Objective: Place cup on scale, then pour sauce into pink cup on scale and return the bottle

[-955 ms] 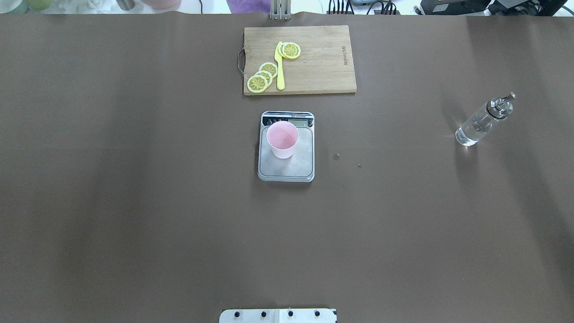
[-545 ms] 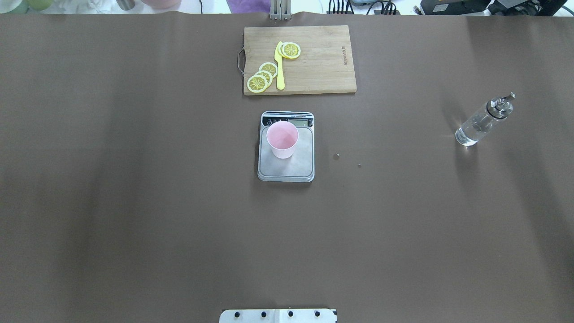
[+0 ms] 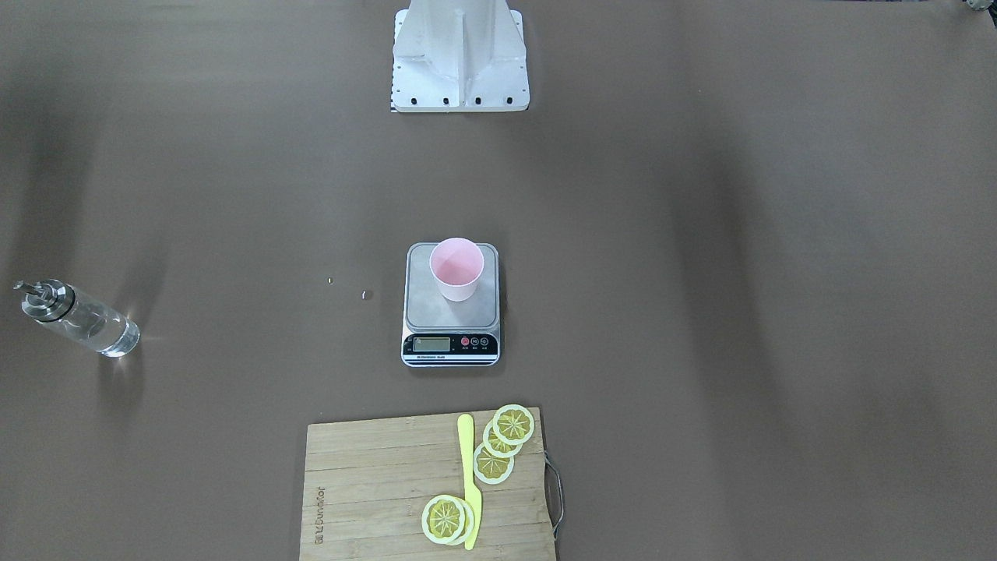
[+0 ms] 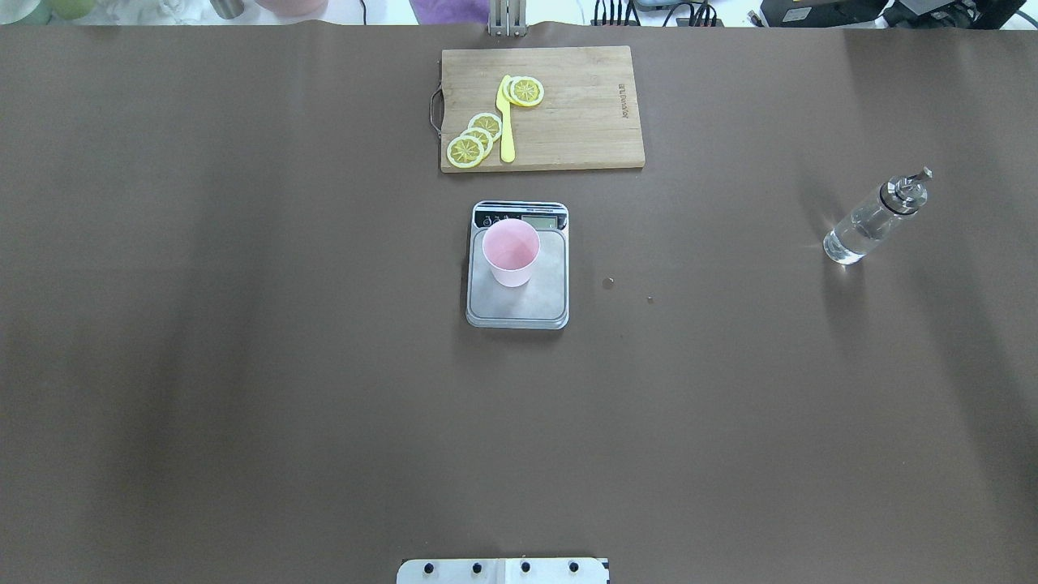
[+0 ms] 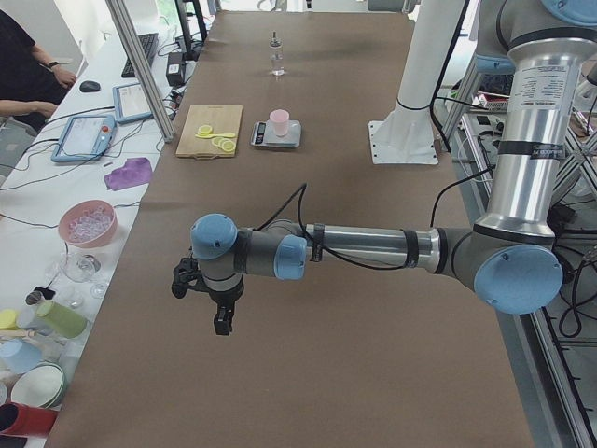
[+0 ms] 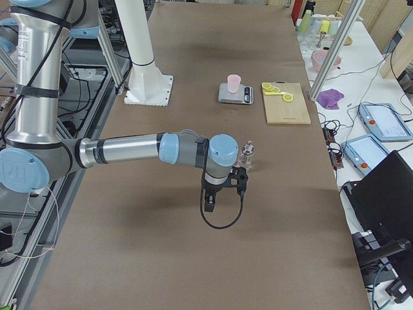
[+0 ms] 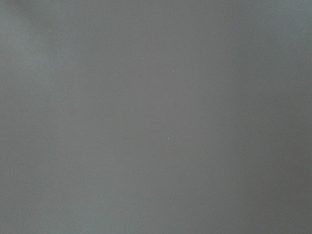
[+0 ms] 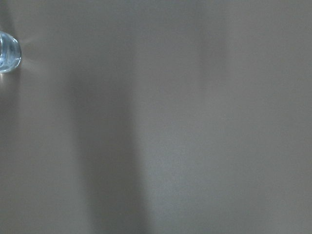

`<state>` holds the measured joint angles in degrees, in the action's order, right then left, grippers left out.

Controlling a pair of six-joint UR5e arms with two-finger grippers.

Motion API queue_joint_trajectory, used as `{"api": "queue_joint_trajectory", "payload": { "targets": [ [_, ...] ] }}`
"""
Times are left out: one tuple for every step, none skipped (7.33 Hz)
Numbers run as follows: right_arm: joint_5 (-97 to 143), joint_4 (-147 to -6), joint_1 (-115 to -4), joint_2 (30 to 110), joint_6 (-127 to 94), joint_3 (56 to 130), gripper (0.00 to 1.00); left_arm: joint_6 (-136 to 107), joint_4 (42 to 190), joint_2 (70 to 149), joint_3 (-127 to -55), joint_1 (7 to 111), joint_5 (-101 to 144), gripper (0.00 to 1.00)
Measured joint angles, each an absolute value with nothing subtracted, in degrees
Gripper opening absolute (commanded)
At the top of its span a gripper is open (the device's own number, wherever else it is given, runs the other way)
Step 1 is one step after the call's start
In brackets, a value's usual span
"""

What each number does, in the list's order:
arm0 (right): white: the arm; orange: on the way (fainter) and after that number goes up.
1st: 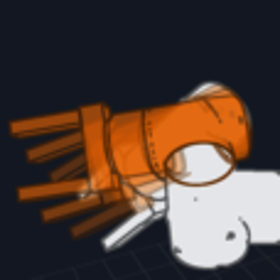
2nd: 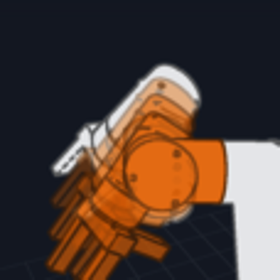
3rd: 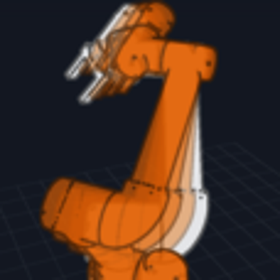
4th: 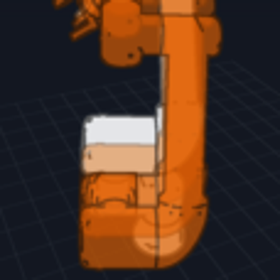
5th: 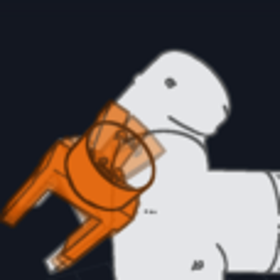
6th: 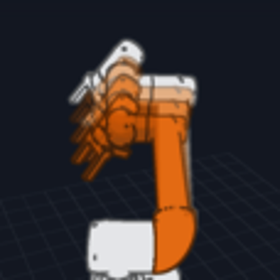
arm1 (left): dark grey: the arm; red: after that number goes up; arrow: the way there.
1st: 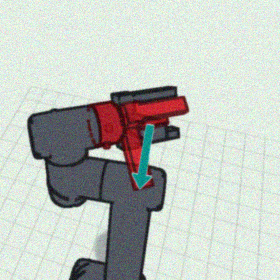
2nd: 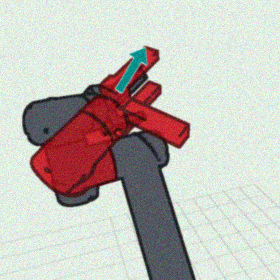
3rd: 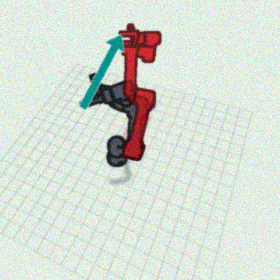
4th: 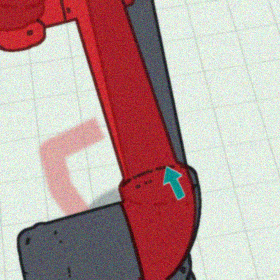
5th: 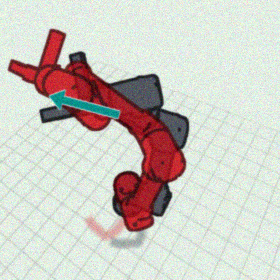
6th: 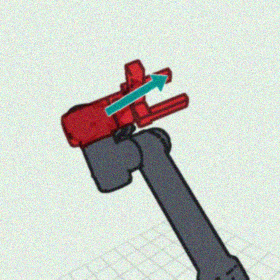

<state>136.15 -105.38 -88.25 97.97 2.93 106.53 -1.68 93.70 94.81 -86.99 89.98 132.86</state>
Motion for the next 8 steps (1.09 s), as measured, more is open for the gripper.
{"api": "queue_joint_trajectory", "payload": {
  "targets": [
    [136.27, -105.33, -88.24, 97.68, 2.73, 106.57, 1.0, -1.72, 93.67, 94.31, -87.43, 90.1, 133.28, 0.99],
    [136.35, -105.3, -88.24, 97.43, 2.64, 106.6, 1.0, -1.7, 93.55, 93.85, -87.92, 90.22, 133.48, 0.99],
    [136.41, -105.3, -88.24, 97.16, 2.61, 106.72, 1.0, -1.68, 93.42, 93.36, -88.42, 90.24, 133.55, 0.99],
    [136.43, -105.29, -88.24, 96.82, 2.6, 106.9, 1.0, -1.65, 93.37, 93.12, -88.72, 90.26, 133.58, 0.99],
    [136.43, -105.29, -88.24, 96.62, 2.62, 107.0, 1.0, -1.62, 93.35, 93.01, -88.81, 90.26, 133.59, 0.99],
    [136.41, -105.29, -88.24, 96.55, 2.63, 107.05, 1.0, -1.59, 93.34, 92.95, -88.82, 90.26, 133.57, 0.99],
    [136.41, -105.29, -88.24, 96.52, 2.64, 107.08, 1.0, -1.58, 93.34, 92.93, -88.8, 90.26, 133.53, 0.99],
    [136.42, -105.29, -88.24, 96.52, 2.64, 107.07, 1.0, -1.58, 93.34, 92.91, -88.76, 90.26, 133.52, 0.99]
  ]
}}
